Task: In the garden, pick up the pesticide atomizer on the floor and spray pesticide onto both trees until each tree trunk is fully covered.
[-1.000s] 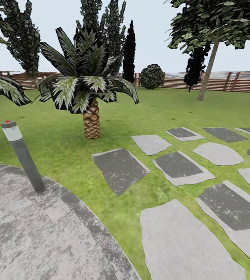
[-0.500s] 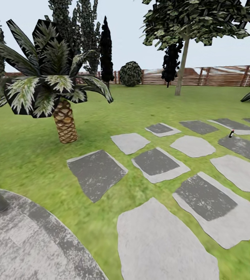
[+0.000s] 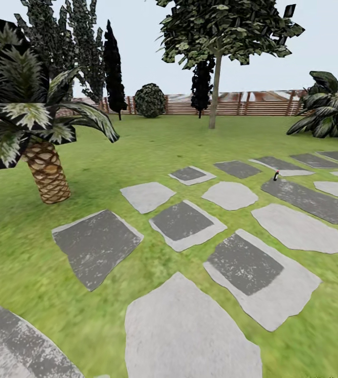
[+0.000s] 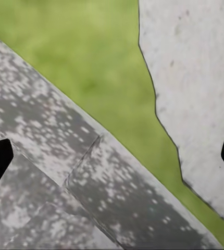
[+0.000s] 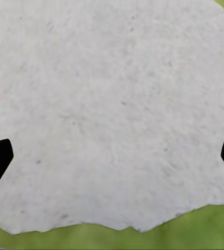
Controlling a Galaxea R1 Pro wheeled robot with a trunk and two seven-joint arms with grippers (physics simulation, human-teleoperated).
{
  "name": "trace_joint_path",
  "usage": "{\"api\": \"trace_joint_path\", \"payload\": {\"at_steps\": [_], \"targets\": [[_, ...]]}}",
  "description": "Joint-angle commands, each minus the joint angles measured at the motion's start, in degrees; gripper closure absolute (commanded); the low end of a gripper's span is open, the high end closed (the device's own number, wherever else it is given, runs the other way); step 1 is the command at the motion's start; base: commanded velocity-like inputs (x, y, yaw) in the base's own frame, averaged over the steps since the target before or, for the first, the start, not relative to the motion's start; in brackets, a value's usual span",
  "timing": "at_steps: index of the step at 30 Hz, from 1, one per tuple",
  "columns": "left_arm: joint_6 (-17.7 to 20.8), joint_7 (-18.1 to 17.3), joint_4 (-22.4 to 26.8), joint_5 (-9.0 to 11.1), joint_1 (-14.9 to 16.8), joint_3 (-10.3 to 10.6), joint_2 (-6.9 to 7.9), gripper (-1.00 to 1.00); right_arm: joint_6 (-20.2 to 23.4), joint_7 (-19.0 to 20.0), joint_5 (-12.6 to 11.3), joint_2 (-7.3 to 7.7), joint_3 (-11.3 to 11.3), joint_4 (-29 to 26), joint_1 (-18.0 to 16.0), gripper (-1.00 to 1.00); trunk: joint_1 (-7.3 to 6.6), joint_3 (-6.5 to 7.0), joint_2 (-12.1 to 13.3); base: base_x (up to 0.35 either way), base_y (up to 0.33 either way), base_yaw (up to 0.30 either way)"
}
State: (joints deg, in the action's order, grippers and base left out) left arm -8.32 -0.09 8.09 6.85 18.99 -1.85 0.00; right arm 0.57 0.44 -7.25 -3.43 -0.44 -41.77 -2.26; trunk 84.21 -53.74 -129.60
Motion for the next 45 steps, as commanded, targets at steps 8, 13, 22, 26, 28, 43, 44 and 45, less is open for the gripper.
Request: {"api": "trace_joint_path", "payload": {"at_steps": [8,13,22,26,28,43,44,45], "targets": [[0.0,0.0,0.1,0.1,-0.6,0.0,0.00,-1.00,0.0,-0.1,0.1,0.01,0.0,0.3,0.0,-1.00,0.00,0.00,0.0,0.293,-0.181,-0.268],[0.0,0.0,0.1,0.1,-0.6,-0.1,0.05,-1.00,-0.2,-0.1,0.1,-0.01,0.1,5.6,0.0,-1.00,0.00,0.00,0.0,0.304,-0.165,-0.051],[0.0,0.0,0.1,0.0,-0.6,-0.1,0.05,-1.00,-0.5,-0.2,0.3,0.03,0.1,18.0,0.0,-1.00,0.00,0.00,0.0,0.304,-0.165,-0.004],[0.0,0.0,0.1,0.0,-0.6,0.0,0.01,-1.00,-2.0,-0.2,0.3,0.08,0.1,19.2,0.0,-1.00,0.00,0.00,0.0,0.304,-0.165,0.000],[0.0,0.0,0.1,-0.1,-0.6,0.0,0.00,-1.00,-3.8,-0.2,0.3,0.09,0.1,19.7,0.0,-1.00,0.00,0.00,0.0,0.304,-0.166,0.000],[0.0,0.0,0.1,-0.1,-0.6,0.0,0.00,-1.00,-7.8,-0.2,0.1,0.71,-0.4,14.3,-0.9,-1.00,0.00,0.00,0.0,0.304,-0.167,0.000],[0.0,0.0,0.1,-0.1,-0.6,0.0,0.00,-1.00,-8.2,-0.2,0.1,0.80,-0.6,13.7,-1.1,-1.00,0.00,0.00,0.0,0.304,-0.168,0.000],[0.0,0.0,0.1,-0.1,-0.6,0.0,0.00,-1.00,-8.9,-0.2,0.1,0.96,-1.3,12.8,-1.3,-1.00,0.00,0.00,0.0,0.304,-0.168,0.000]]}}
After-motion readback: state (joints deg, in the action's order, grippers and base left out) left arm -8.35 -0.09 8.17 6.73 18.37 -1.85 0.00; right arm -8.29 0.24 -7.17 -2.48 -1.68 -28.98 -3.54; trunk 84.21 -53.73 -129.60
